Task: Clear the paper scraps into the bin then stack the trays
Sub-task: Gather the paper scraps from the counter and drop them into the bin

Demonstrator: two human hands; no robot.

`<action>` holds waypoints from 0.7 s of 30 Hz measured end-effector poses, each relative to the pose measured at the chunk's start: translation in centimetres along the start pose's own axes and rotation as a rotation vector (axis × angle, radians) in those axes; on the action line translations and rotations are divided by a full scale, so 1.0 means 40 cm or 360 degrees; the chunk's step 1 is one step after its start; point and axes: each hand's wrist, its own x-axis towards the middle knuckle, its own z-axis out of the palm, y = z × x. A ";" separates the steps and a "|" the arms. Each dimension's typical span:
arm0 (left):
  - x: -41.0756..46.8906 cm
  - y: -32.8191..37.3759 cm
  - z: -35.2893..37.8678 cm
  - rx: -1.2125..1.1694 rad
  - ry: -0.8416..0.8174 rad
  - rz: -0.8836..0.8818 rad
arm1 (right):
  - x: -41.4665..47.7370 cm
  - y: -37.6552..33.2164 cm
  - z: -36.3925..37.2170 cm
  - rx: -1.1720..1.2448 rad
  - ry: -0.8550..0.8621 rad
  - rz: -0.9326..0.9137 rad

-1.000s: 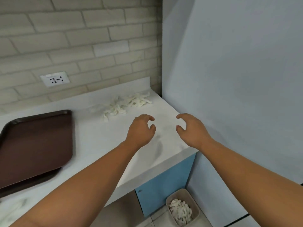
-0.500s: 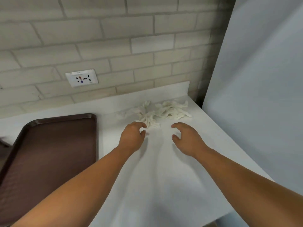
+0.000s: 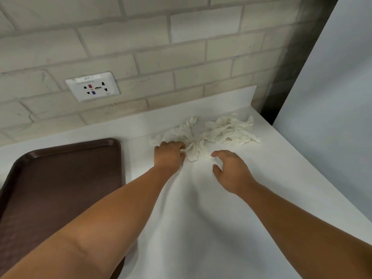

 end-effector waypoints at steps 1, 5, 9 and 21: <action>0.001 -0.006 0.005 -0.0014 0.0013 -0.0005 | 0.007 0.000 0.000 -0.0002 0.0015 0.0008; -0.006 -0.024 0.004 -0.0122 0.0112 -0.0002 | 0.032 -0.015 0.003 0.0213 0.0017 0.0124; -0.042 -0.022 -0.047 -0.0588 0.0222 0.0090 | 0.058 -0.063 0.009 0.0874 -0.0046 0.0482; -0.141 0.024 0.004 -0.0568 0.0001 0.0581 | 0.077 -0.098 0.051 0.2006 -0.0225 0.1016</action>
